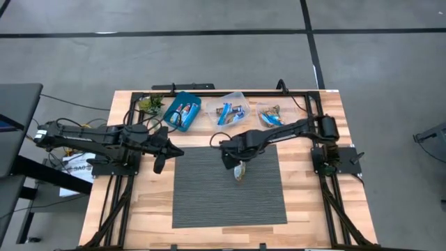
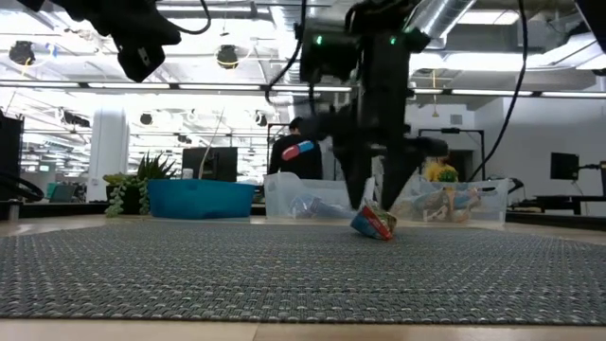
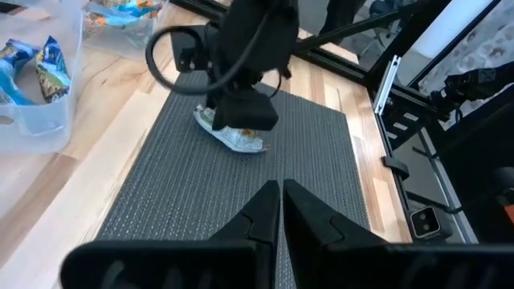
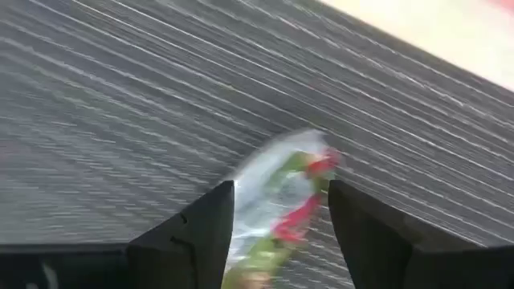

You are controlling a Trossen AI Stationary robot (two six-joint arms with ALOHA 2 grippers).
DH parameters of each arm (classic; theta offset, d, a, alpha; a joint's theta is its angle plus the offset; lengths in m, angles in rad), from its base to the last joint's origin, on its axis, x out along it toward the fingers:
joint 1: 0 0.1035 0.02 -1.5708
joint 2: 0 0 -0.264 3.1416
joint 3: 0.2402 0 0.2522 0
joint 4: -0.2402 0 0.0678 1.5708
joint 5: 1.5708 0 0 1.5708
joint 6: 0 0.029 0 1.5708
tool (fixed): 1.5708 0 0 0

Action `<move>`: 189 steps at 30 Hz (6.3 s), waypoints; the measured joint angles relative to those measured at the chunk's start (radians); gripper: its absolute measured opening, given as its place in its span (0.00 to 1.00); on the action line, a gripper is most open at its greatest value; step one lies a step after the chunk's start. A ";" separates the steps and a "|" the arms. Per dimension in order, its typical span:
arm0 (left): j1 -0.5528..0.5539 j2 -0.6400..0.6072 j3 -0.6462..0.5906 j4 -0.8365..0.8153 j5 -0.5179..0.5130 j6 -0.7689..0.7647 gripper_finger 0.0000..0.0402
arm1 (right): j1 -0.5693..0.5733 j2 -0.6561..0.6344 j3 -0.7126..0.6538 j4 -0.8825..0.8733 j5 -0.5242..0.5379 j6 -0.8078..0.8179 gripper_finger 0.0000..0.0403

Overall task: Pick and place Granola Bars by type
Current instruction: Put the red granola bar into the blue bin, then return to Home Position

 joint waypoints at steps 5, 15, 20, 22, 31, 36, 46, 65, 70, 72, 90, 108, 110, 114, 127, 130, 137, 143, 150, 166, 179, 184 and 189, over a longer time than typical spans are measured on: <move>0.000 0.000 0.000 -0.021 0.000 0.000 0.03 | -0.002 0.027 -0.004 -0.005 -0.013 -0.003 0.44; 0.000 0.000 0.000 -0.032 -0.005 -0.001 0.03 | -0.009 0.022 -0.006 0.065 -0.039 0.004 0.12; 0.001 0.000 0.000 -0.032 -0.056 -0.067 0.03 | -0.008 0.022 0.039 0.148 -0.064 -0.033 0.03; 0.004 0.000 0.000 -0.032 -0.064 -0.107 0.04 | -0.011 0.012 0.077 0.171 -0.059 -0.065 0.04; 0.091 0.001 0.000 -0.038 -0.063 -0.288 0.30 | -0.086 -0.053 0.284 0.261 0.056 -0.332 0.01; 0.155 0.026 0.001 0.100 -0.059 -0.341 0.47 | -0.139 -0.062 0.373 0.295 0.050 -0.477 0.04; 0.236 0.240 0.000 0.350 0.019 -0.392 0.55 | -0.179 -0.061 0.457 0.359 -0.012 -0.615 0.01; 0.260 0.295 0.000 0.484 -0.043 -0.355 0.21 | -0.181 -0.063 0.465 0.357 -0.056 -0.669 0.05; 0.261 0.294 0.000 0.441 -0.095 -0.324 0.04 | -0.194 -0.066 0.465 0.356 -0.109 -0.673 0.09; 0.266 0.294 0.000 0.401 -0.141 -0.324 0.03 | -0.204 -0.068 0.465 0.352 -0.150 -0.710 0.10; 0.675 0.310 0.001 0.028 -0.149 -0.256 0.07 | -0.209 -0.118 0.605 -0.098 -0.136 -0.991 0.17; 0.731 0.419 0.001 0.088 -0.032 -0.145 0.36 | -0.171 -0.123 0.606 -0.169 -0.225 -1.194 0.17; 0.731 0.415 0.001 0.107 -0.017 -0.150 0.38 | -0.165 -0.143 0.579 -0.162 -0.270 -1.219 0.17; 0.731 0.396 0.001 0.149 0.034 -0.153 0.39 | -0.163 -0.224 0.463 -0.135 -0.301 -1.244 0.17; 0.708 0.384 0.002 0.230 0.111 -0.335 0.38 | -0.161 -0.764 -0.235 0.362 -0.299 -1.074 0.17; 0.670 0.384 0.002 0.314 0.109 -0.303 0.38 | -0.161 -0.867 -0.334 0.414 -0.298 -1.004 0.17; 0.592 0.384 0.002 0.511 0.156 -0.207 0.38 | -0.168 -0.963 -0.383 0.417 -0.268 -0.824 0.17; 0.586 0.384 0.002 0.528 0.104 -0.248 0.38 | -0.201 -0.939 -0.383 0.536 -0.186 -0.603 0.17; 0.511 0.384 0.001 0.553 0.040 -0.182 0.38 | -0.154 -0.969 -0.389 0.563 -0.271 -0.866 0.17; 0.051 0.384 0.013 0.619 -0.169 -0.058 0.38 | 0.000 -1.347 -0.871 0.877 -0.218 -0.982 0.17; 0.028 0.384 0.228 0.246 -0.135 0.012 0.38 | 0.021 -1.679 -1.105 0.939 -0.243 -1.029 0.17; 0.029 0.384 0.230 0.252 -0.137 0.002 0.38 | 0.021 -1.794 -1.212 1.066 -0.246 -1.049 0.17; 0.029 0.384 0.230 0.274 -0.137 -0.008 0.38 | 0.018 -1.860 -1.320 1.223 -0.246 -1.052 0.17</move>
